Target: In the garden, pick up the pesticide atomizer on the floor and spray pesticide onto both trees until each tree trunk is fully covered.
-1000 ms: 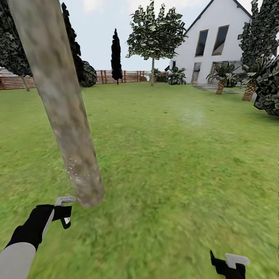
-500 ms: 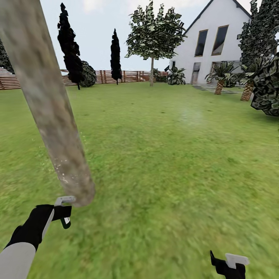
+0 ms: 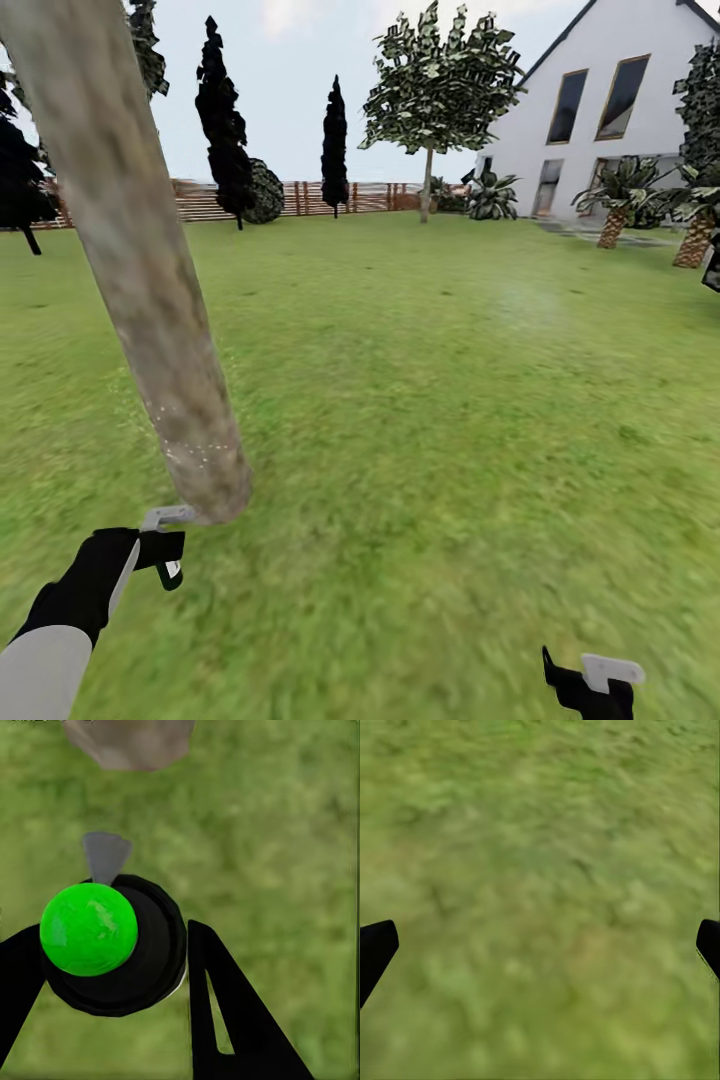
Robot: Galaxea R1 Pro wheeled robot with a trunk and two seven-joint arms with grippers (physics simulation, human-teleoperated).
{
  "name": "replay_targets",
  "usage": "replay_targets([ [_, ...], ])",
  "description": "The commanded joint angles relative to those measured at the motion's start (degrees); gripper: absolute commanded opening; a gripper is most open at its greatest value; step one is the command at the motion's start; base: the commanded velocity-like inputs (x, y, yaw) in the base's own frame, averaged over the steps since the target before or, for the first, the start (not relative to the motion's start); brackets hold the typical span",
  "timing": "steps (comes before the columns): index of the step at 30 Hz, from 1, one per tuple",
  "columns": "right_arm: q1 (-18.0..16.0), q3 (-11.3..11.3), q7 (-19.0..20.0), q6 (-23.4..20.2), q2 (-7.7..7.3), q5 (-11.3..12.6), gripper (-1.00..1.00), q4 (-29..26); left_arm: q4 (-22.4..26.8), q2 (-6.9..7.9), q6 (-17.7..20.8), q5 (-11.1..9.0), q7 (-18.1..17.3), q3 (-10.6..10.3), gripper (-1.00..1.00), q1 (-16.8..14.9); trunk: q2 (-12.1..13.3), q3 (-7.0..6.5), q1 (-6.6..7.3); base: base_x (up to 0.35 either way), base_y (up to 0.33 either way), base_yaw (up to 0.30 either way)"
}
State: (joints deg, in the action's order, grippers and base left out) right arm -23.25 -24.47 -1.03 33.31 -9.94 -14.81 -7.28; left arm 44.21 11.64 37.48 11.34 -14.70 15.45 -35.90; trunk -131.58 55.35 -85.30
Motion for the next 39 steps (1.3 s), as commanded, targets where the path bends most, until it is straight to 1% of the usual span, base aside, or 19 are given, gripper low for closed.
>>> replay_targets([
  [1,0.0,-0.4,-0.1,0.2,0.00,-0.6,1.00,0.1,0.1,-0.04,0.2,0.6,-0.5,0.2,-1.00,0.0,0.0,0.05,-0.01,0.168,-0.256,0.051],
  [10,0.0,-0.4,-0.1,0.2,0.00,-0.7,1.00,0.1,0.5,0.05,0.2,0.5,-0.5,0.2,-1.00,0.0,0.0,0.05,-0.01,0.149,-0.254,0.007],
  [12,0.0,-0.4,-0.1,0.2,0.00,-0.7,1.00,0.1,0.5,0.05,0.2,0.6,-0.4,0.2,-1.00,0.0,0.0,0.05,-0.01,0.106,-0.260,0.158],
  [23,0.0,-0.4,-0.1,0.2,0.00,-0.7,1.00,0.1,0.5,0.24,0.2,0.5,-0.4,0.3,-1.00,0.0,0.0,0.05,-0.01,0.143,-0.251,0.271],
  [32,0.0,-0.4,-0.1,0.2,0.00,-0.7,1.00,0.1,0.3,-0.04,0.0,0.5,-0.4,0.2,-1.00,0.0,0.0,0.05,-0.01,0.196,-0.219,0.277],
  [39,0.0,-0.4,-0.1,0.2,0.00,-0.7,1.00,0.1,0.9,-0.04,0.1,0.5,-0.5,0.2,-1.00,0.0,0.0,0.05,-0.01,-0.005,-0.239,0.277],
])
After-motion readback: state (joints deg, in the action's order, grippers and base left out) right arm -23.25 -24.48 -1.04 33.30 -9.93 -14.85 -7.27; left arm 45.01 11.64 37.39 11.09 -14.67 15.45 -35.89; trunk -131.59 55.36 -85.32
